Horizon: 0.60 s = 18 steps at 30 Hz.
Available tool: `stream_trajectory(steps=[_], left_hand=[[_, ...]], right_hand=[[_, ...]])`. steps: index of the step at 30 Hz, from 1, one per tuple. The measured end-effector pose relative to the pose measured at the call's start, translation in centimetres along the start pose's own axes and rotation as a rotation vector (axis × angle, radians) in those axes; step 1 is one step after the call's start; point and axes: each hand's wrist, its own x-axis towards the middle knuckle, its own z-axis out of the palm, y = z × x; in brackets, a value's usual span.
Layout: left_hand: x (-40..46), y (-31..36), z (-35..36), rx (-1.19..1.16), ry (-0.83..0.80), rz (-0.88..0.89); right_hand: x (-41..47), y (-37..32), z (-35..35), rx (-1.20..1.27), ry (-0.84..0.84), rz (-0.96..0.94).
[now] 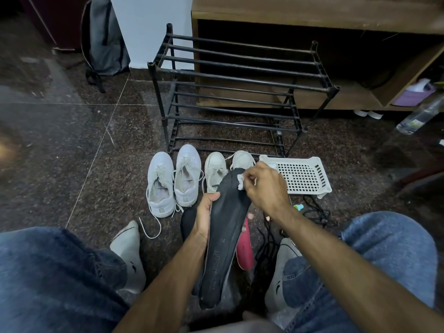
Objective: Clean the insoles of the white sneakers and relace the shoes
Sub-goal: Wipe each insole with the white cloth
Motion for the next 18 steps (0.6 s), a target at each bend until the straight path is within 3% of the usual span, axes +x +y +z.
stream_trajectory(steps=[5,12,18], left_hand=[[0.2,0.0,0.1,-0.065,-0.017,0.066],[0.1,0.4,0.5,-0.055,0.037,0.055],[0.4,0.8,-0.3,-0.139,0.092,0.109]], right_hand=[[-3.4,-1.0,0.3,-0.054,-0.262,-0.28],[-0.8,-1.2,-0.3,-0.114,-0.106,-0.049],[-7.1,-3.1,1.6,-0.105,-0.38,-0.182]])
